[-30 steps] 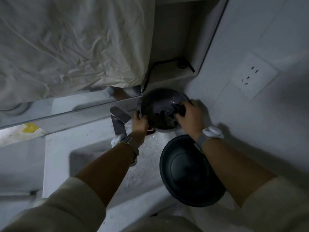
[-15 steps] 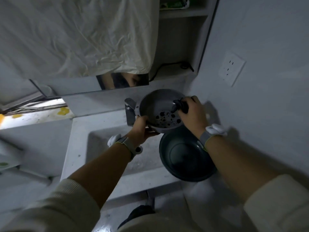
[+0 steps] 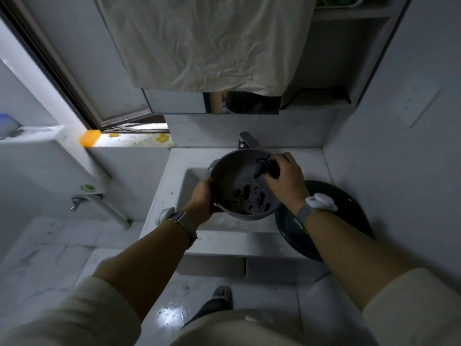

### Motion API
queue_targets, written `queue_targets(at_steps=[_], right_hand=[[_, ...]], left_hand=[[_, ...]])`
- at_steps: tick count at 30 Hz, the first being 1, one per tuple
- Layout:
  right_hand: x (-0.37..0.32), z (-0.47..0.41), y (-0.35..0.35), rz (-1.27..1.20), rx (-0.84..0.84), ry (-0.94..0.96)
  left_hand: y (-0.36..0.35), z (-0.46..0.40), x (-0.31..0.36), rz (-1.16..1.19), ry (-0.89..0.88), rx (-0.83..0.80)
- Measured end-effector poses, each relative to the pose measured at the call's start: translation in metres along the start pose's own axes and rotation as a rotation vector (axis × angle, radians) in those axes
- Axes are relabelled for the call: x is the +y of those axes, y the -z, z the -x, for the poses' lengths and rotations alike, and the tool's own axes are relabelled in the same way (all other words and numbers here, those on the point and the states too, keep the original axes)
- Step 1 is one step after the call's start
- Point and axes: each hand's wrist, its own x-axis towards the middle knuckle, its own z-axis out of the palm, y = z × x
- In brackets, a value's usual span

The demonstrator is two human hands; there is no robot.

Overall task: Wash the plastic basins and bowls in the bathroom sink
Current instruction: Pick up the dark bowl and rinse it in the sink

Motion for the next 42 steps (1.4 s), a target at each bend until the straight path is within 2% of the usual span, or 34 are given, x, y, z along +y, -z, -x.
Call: queue_targets(at_steps=[2,7,17,22,26,30,35,42], right_hand=[[-0.005,0.002,-0.009,-0.016,-0.05,0.001],[-0.026,-0.006,-0.04,-0.052,-0.161,0.003],[-0.03,-0.02,-0.082,-0.224,-0.23,-0.275],[-0.023,-0.029,-0.092,-0.143,-0.257,-0.356],[-0.013,-0.034,-0.094,-0.067,-0.221,-0.507],[-0.005,-0.041,-0.089,0.012,-0.174,-0.579],[0.003,-0.053,-0.084,0.099,-0.202,-0.551],[0.026,-0.09,-0.085,0.159,-0.276,-0.513]], left_hand=[[0.014,0.005,0.0,0.001,0.014,-0.007],[0.055,0.003,0.002,-0.044,-0.005,0.096],[0.122,-0.033,-0.01,-0.22,0.01,0.16],[0.146,-0.066,-0.012,-0.226,0.026,0.177],[0.147,-0.093,-0.013,-0.232,0.019,0.13],[0.139,-0.111,-0.015,-0.292,0.004,0.118],[0.121,-0.128,-0.016,-0.303,-0.009,0.161],[0.09,-0.148,-0.017,-0.166,-0.017,0.117]])
